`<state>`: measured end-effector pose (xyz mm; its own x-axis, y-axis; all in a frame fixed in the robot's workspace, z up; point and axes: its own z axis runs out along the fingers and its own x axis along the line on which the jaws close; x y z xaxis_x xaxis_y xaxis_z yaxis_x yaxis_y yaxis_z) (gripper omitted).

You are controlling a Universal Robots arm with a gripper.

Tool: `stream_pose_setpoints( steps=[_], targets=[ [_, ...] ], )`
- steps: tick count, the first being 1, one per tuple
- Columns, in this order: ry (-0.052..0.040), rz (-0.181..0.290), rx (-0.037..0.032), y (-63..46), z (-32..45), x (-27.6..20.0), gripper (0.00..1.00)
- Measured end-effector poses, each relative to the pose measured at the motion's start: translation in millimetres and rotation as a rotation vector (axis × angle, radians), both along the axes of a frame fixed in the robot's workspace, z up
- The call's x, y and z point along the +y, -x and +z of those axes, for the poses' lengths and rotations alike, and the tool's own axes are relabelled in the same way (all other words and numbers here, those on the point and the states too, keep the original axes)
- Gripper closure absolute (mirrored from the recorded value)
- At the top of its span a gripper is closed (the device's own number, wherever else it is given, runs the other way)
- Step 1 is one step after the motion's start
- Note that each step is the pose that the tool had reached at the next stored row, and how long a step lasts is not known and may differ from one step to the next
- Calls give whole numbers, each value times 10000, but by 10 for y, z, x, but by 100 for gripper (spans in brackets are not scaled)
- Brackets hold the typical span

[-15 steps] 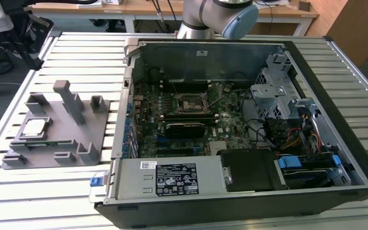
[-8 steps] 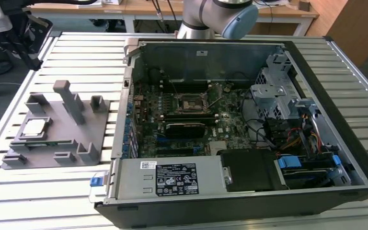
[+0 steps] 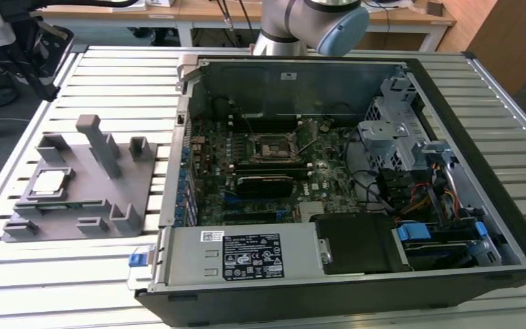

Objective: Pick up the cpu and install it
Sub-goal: 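Reach for the cpu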

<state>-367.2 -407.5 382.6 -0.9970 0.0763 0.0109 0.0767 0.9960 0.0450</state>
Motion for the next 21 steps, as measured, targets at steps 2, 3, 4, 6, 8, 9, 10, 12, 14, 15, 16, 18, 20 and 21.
stream_pose_setpoints(
  steps=[2, 3, 4, 6, 8, 9, 10, 12, 14, 15, 16, 18, 20, 21],
  targets=[
    [0, 0, 1, 4, -1, 0, 89],
    [0, 0, 2, 6, -2, 0, 89],
    [-1, 0, 2, 9, -3, 0, 89],
    [0, 0, 4, 13, -3, 0, 89],
    [0, 0, 5, 18, -5, 0, 89],
    [0, 0, 6, 20, -6, 0, 89],
    [0, 0, 7, 23, -6, 0, 89],
    [0, 0, 8, 26, -7, 0, 89],
    [0, 0, 9, 30, -8, 0, 89],
    [0, 0, 9, 32, -9, 0, 89],
    [0, 0, 10, 35, -10, 0, 89],
    [0, 0, 11, 42, -10, 0, 89],
    [0, -1, 11, 58, -13, 0, 89],
    [0, 0, 11, 68, -16, 0, 89]
  ],
)
